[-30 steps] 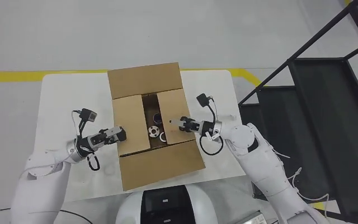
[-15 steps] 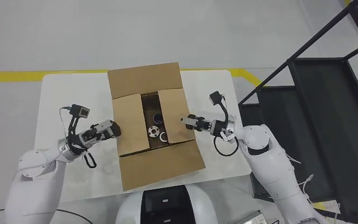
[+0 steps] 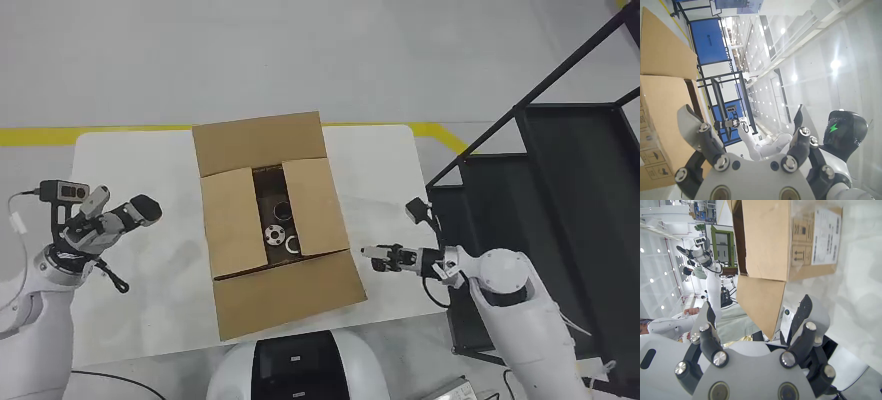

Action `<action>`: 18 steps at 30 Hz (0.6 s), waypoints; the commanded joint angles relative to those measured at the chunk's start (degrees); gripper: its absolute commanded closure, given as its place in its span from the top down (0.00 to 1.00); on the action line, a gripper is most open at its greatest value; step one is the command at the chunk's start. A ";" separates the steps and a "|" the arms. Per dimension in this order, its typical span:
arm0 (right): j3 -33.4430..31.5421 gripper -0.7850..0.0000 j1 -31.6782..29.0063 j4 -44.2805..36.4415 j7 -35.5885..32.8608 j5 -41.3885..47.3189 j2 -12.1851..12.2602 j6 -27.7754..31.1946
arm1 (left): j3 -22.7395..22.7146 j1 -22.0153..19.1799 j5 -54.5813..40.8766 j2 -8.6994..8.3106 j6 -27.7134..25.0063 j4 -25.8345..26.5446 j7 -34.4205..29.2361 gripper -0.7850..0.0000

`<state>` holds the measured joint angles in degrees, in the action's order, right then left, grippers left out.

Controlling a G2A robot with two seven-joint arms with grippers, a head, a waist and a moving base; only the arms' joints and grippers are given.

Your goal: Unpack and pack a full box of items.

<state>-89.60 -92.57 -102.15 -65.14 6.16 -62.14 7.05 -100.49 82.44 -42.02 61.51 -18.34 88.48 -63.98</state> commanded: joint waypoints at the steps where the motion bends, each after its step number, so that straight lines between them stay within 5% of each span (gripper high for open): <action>1: 0.98 1.00 -0.27 1.04 0.39 -0.13 0.01 0.12 | 0.20 -0.03 0.12 -0.01 -0.22 0.09 0.02 1.00; 7: 5.17 1.00 0.56 3.63 -0.86 1.98 -0.12 0.23 | 0.33 0.34 1.42 -0.08 -1.31 0.70 0.43 1.00; 18: 7.87 1.00 3.40 3.62 0.24 18.92 -0.81 5.12 | -0.76 1.61 2.88 -0.21 -1.87 0.59 4.26 1.00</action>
<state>-81.93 -89.45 -98.97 -65.20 23.12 -62.87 11.45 -101.13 83.92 -39.17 61.31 -20.11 88.99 -59.89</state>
